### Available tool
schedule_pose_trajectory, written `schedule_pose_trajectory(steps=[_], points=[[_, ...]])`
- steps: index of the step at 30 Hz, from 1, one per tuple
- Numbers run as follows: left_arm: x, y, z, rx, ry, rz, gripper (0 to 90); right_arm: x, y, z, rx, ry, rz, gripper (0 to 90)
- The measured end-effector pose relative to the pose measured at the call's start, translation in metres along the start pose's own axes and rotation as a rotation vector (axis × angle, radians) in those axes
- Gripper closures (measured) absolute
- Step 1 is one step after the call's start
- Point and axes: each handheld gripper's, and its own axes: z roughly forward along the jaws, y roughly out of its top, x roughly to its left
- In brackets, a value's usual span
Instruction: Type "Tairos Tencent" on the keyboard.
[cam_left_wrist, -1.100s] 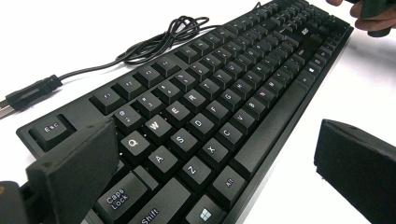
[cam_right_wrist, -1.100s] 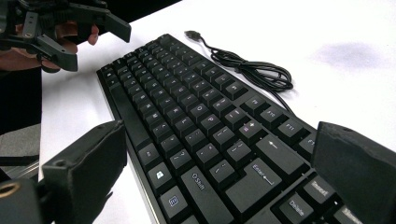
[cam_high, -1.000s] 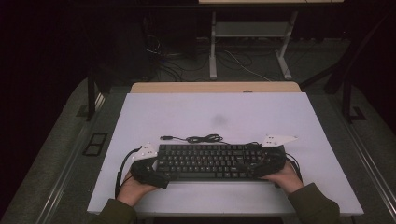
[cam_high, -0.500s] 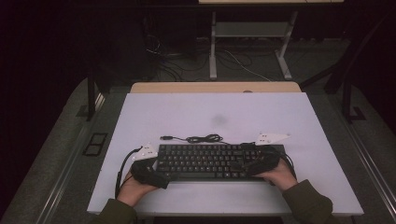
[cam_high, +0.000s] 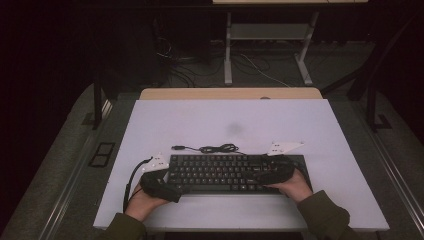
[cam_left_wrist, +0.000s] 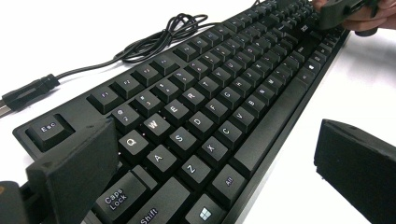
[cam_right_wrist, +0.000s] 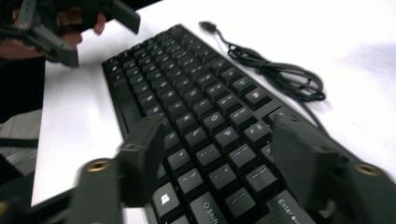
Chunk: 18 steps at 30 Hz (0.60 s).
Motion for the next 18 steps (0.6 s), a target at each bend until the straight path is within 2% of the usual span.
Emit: schedule_pose_trajectory(steps=[2, 3, 9, 10, 11, 16, 18], points=[[0.0001, -0.0002, 0.0001, 0.001, 0.000, 0.000, 0.0, 0.0008, -0.0008, 0.0006, 0.015, 0.015, -0.011, 47.1], [0.0001, -0.0003, 0.0001, 0.001, 0.000, -0.001, 0.0, 0.0008, -0.0008, 0.0006, 0.015, 0.015, -0.011, 47.1], [-0.0005, -0.0006, 0.0006, 0.004, -0.002, -0.001, 0.0, 0.0008, -0.0016, 0.0000, 0.031, 0.015, -0.035, 66.3], [-0.0005, -0.0005, 0.0006, 0.005, -0.003, 0.002, 0.0, 0.0008, -0.0014, -0.0011, 0.038, 0.017, -0.039, 73.1], [-0.0006, -0.0004, 0.0006, 0.004, -0.003, 0.002, 0.0, 0.0008, -0.0014, -0.0011, 0.038, 0.017, -0.039, 73.1], [-0.0006, -0.0006, 0.0005, 0.003, -0.001, -0.001, 0.0, 0.0005, -0.0034, -0.0006, 0.087, 0.039, -0.055, 89.3], [-0.0006, -0.0006, 0.0004, 0.002, -0.001, 0.000, 0.0, 0.0006, -0.0037, -0.0003, 0.096, 0.040, -0.060, 89.4]])
